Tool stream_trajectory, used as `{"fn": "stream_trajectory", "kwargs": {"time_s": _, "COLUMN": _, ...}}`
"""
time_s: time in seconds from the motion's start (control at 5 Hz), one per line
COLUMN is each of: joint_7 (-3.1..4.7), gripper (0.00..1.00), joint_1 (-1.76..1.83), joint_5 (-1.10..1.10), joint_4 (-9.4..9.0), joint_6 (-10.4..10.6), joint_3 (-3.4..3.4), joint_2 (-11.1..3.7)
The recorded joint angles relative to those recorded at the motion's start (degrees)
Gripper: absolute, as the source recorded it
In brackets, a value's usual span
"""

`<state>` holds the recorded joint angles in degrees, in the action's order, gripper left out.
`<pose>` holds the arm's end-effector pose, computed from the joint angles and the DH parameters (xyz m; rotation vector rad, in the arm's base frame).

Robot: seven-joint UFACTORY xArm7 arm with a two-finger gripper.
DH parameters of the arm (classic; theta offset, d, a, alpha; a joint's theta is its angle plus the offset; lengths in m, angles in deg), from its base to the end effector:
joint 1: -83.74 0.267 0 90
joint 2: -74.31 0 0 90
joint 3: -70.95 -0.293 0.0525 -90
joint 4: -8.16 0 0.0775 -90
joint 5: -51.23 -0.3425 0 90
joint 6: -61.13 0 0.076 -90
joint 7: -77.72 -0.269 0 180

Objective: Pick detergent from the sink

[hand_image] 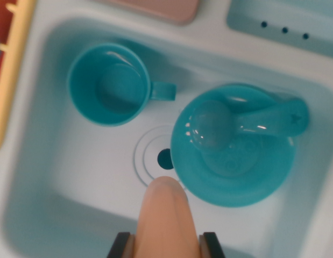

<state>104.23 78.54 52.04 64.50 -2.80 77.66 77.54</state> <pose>0.4161 -0.0901 0.1817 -3.0931 -0.4075 0.1157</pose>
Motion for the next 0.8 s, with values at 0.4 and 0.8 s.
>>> {"fn": "stream_trajectory", "kwargs": {"time_s": 0.4, "joint_7": -0.07, "gripper": 1.0, "joint_1": 0.02, "joint_5": 0.09, "joint_4": 1.92, "joint_6": -2.77, "joint_3": -0.03, "joint_2": 0.86}}
{"fn": "stream_trajectory", "kwargs": {"time_s": 0.8, "joint_7": -0.13, "gripper": 1.0, "joint_1": 0.04, "joint_5": 0.17, "joint_4": 3.79, "joint_6": -5.48, "joint_3": -0.07, "joint_2": 1.69}}
